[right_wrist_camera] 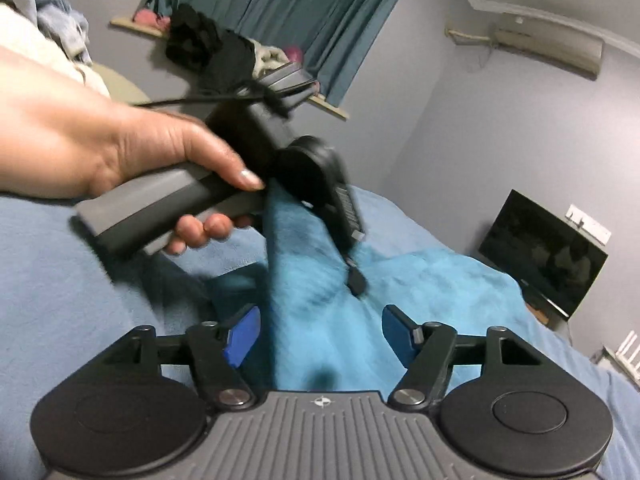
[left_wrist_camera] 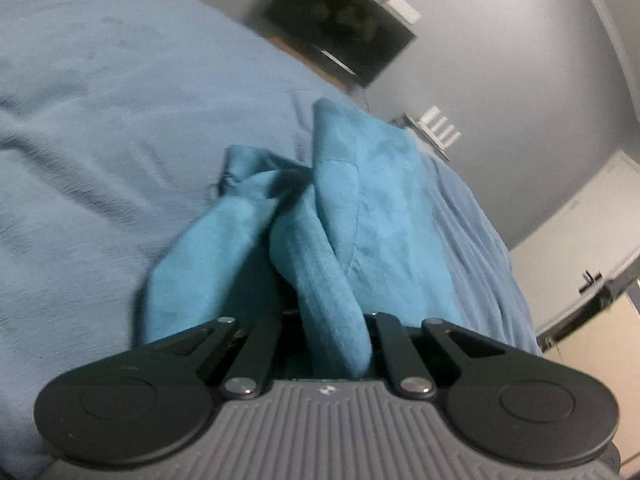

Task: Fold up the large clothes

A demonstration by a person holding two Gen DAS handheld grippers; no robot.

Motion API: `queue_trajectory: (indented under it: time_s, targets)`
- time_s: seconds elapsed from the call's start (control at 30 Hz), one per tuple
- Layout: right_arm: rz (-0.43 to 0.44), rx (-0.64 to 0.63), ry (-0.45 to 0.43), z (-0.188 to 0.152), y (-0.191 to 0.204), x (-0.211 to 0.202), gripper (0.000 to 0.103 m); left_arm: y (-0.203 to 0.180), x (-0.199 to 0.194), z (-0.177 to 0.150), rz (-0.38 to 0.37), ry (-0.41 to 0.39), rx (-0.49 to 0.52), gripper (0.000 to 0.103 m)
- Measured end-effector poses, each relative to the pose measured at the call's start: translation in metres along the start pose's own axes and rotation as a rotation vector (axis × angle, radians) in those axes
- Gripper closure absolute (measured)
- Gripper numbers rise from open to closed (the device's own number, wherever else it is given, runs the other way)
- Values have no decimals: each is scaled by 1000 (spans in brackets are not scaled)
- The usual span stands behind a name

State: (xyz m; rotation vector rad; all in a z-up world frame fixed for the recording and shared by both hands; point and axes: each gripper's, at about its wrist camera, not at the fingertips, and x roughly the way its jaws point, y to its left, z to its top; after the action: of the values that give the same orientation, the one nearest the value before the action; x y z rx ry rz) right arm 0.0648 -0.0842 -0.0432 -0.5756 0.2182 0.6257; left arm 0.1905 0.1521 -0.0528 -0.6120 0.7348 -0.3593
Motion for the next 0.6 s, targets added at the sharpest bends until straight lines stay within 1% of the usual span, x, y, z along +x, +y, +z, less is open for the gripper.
queue_trajectory:
  time_s: [0.07,0.13,0.2,0.27,0.3,0.33,0.37,0.4,0.43,0.47,0.5,0.53,0.57,0.6]
  targets:
    - [12,65,12,-9,-20,-16,32,6,-4,-1,27,4,-18,101]
    - [25,192,24,-21,-47,-21,32,6,-4,-1,52,8,-7,101]
    - [-19,357,34,-32,-83,-29,32,3,-6,0,73,2,14,101]
    - [-103,549,48,-47,-119,-29,34,0,-5,0,83,-13,24,101]
    - [-143,634,67,-55,-135,-29,39,-2,-10,-3,82,-19,23,101]
    - [-197,718,105,-66,-149,-28,42,-1,-11,-3,71,-23,19,102]
    - [-242,791,153,-76,-161,-23,53,-2,-14,-3,55,-35,17,102]
    - [-267,868,204,-88,-173,-17,61,-3,-17,-3,47,-44,20,102]
    - [-261,940,247,-100,-181,-10,63,-4,-18,-2,46,-52,24,102]
    - [-227,1019,270,-113,-187,-4,67,-3,-19,-1,52,-60,20,102]
    - [-196,1073,258,-122,-189,1,75,-1,-17,0,56,-64,10,102]
    - [-178,1100,237,-125,-190,4,81,4,-18,1,53,-62,-11,102]
    - [-154,1101,216,-125,-190,11,88,10,-18,2,55,-56,-34,102]
    - [-148,1071,217,-119,-188,22,88,16,-19,2,58,-50,-60,102]
